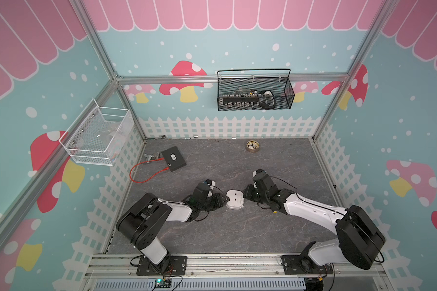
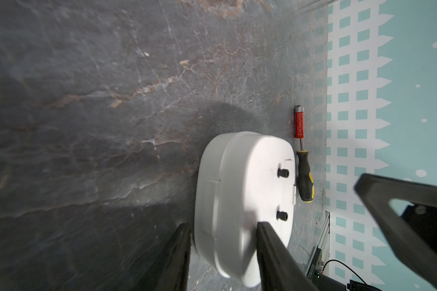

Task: Remove the battery from the alarm
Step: Install the cover on the alarm.

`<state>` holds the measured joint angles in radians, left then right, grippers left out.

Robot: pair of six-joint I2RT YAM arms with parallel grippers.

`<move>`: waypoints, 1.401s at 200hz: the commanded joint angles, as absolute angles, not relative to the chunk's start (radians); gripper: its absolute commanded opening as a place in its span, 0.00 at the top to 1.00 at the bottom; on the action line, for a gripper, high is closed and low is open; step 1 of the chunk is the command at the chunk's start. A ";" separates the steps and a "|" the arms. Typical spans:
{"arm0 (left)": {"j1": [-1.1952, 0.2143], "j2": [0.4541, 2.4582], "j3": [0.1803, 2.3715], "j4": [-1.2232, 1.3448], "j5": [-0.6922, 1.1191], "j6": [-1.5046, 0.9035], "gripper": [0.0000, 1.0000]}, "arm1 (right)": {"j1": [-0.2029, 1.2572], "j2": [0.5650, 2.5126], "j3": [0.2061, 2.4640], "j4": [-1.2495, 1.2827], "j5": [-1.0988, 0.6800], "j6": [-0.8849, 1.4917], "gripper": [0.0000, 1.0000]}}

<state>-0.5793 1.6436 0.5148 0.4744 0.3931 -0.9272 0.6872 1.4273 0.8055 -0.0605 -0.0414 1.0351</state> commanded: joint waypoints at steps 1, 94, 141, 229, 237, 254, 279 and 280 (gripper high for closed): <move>-0.584 1.634 0.522 0.439 0.394 -0.905 0.55 | 0.687 1.483 0.849 -0.092 -0.087 0.959 1.00; -0.581 1.618 0.525 0.419 0.387 -0.898 0.55 | 0.687 1.640 0.815 -0.048 -0.182 0.991 1.00; -0.580 1.613 0.520 0.416 0.381 -0.899 0.54 | 0.694 1.514 0.772 0.023 -0.109 0.984 1.00; -0.566 1.570 0.616 0.275 0.350 -0.835 0.50 | 0.590 1.328 0.583 0.026 -0.148 1.033 0.64; -0.566 1.569 0.640 0.251 0.351 -0.825 0.48 | 0.573 1.342 0.560 0.075 -0.187 1.041 0.64; -0.560 1.581 0.675 0.229 0.367 -0.820 0.46 | 0.545 1.385 0.540 0.158 -0.258 1.052 0.62; -0.558 1.601 0.697 0.225 0.388 -0.834 0.46 | 0.537 1.448 0.552 0.216 -0.313 1.045 0.63; -0.558 1.601 0.697 0.224 0.388 -0.834 0.46 | 0.537 1.451 0.553 0.216 -0.313 1.045 0.64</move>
<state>-0.5644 1.5959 0.6720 0.2699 0.3714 -0.8543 0.5430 1.4147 0.5323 0.0849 -0.2203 1.0378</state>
